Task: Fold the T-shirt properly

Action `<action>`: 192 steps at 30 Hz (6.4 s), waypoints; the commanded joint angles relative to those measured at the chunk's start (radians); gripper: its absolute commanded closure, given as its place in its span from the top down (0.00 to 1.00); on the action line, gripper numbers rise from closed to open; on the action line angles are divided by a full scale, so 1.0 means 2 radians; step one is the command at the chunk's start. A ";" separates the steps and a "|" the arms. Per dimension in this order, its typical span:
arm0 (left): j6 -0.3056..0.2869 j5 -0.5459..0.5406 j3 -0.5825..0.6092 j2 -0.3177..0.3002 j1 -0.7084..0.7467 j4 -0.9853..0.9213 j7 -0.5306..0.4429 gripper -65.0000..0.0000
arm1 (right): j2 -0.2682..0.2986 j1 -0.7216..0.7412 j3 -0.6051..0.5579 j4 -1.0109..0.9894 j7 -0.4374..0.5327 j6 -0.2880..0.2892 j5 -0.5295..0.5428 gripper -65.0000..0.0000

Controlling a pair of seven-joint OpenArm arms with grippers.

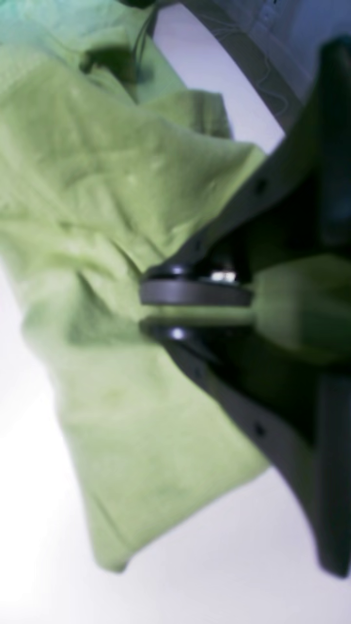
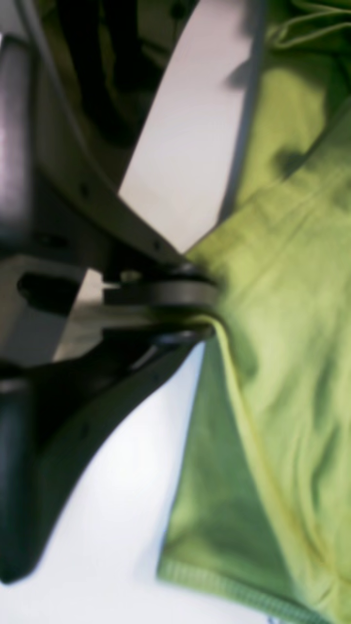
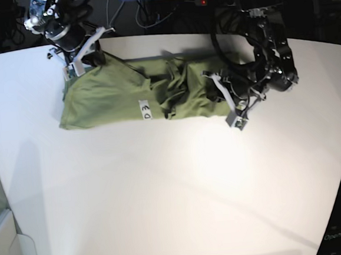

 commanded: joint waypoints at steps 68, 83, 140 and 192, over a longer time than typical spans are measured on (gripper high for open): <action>0.001 -0.007 0.001 -0.003 -0.008 0.009 -0.008 0.07 | 0.004 -0.028 0.008 -0.007 0.005 0.002 0.008 0.46; 0.001 -0.005 0.001 -0.001 -0.012 0.007 -0.008 0.07 | 0.004 -0.010 0.005 -0.010 0.005 0.002 0.008 0.44; 0.001 -0.005 0.001 -0.001 -0.024 0.003 -0.007 0.07 | 0.060 0.022 -0.037 0.071 -0.053 0.002 0.006 0.19; 0.001 -0.007 0.001 -0.003 -0.024 0.003 -0.006 0.07 | 0.038 -0.004 -0.016 0.067 -0.053 0.002 0.008 0.55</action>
